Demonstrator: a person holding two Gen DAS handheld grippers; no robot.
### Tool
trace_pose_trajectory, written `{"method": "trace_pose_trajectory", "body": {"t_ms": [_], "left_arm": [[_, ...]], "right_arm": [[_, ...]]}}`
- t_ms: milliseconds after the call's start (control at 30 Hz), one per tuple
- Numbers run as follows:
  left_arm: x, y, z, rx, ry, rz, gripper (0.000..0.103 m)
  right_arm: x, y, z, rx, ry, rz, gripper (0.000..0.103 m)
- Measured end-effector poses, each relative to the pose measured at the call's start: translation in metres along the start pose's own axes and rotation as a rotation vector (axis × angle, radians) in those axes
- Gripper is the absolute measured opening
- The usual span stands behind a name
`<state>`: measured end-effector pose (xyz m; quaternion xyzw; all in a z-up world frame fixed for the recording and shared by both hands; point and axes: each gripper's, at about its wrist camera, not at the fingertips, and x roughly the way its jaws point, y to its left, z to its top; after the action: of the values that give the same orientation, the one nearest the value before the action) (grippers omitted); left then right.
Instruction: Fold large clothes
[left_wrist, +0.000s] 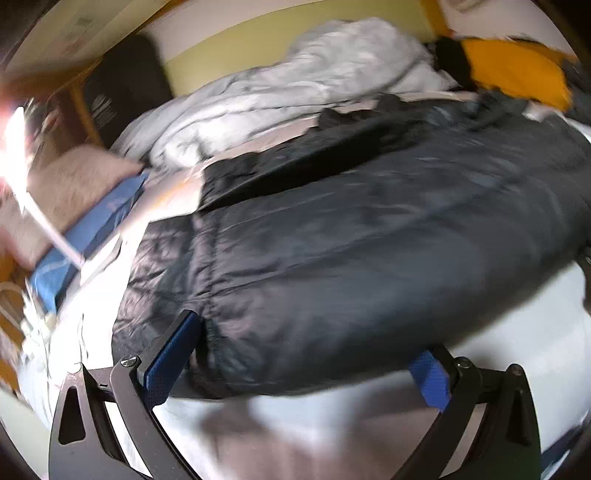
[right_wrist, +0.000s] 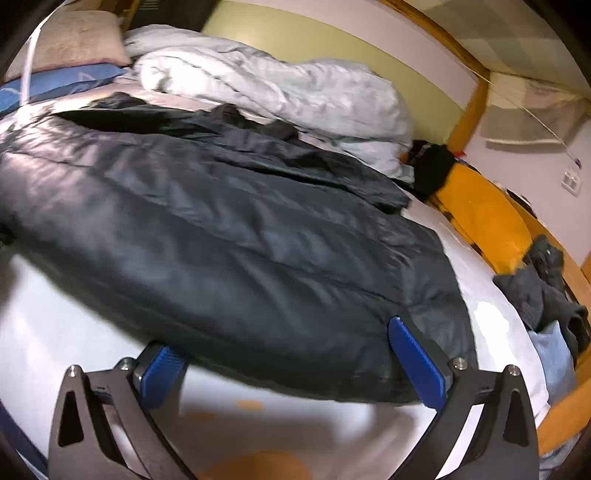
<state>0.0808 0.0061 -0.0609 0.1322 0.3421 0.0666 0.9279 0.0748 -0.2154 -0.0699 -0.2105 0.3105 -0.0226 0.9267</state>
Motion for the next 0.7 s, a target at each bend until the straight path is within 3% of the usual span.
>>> {"method": "trace_pose_trajectory", "body": {"t_ms": [167, 467, 633, 700], "left_arm": [[0.009, 0.031, -0.001, -0.132, 0.01, 0.009, 0.103], [-0.007, 0.038, 0.0, -0.154, -0.073, 0.025, 0.103], [-0.003, 0.036, -0.002, -0.136, -0.074, 0.077, 0.101], [-0.006, 0.035, -0.003, -0.134, -0.086, 0.071, 0.096]], "right_arm": [[0.011, -0.026, -0.002, 0.096, 0.036, -0.013, 0.103], [0.011, -0.042, -0.005, 0.149, 0.034, -0.019, 0.103], [0.011, -0.036, -0.007, 0.081, 0.025, -0.131, 0.103], [0.012, -0.042, -0.007, 0.104, 0.027, -0.12, 0.103]]}}
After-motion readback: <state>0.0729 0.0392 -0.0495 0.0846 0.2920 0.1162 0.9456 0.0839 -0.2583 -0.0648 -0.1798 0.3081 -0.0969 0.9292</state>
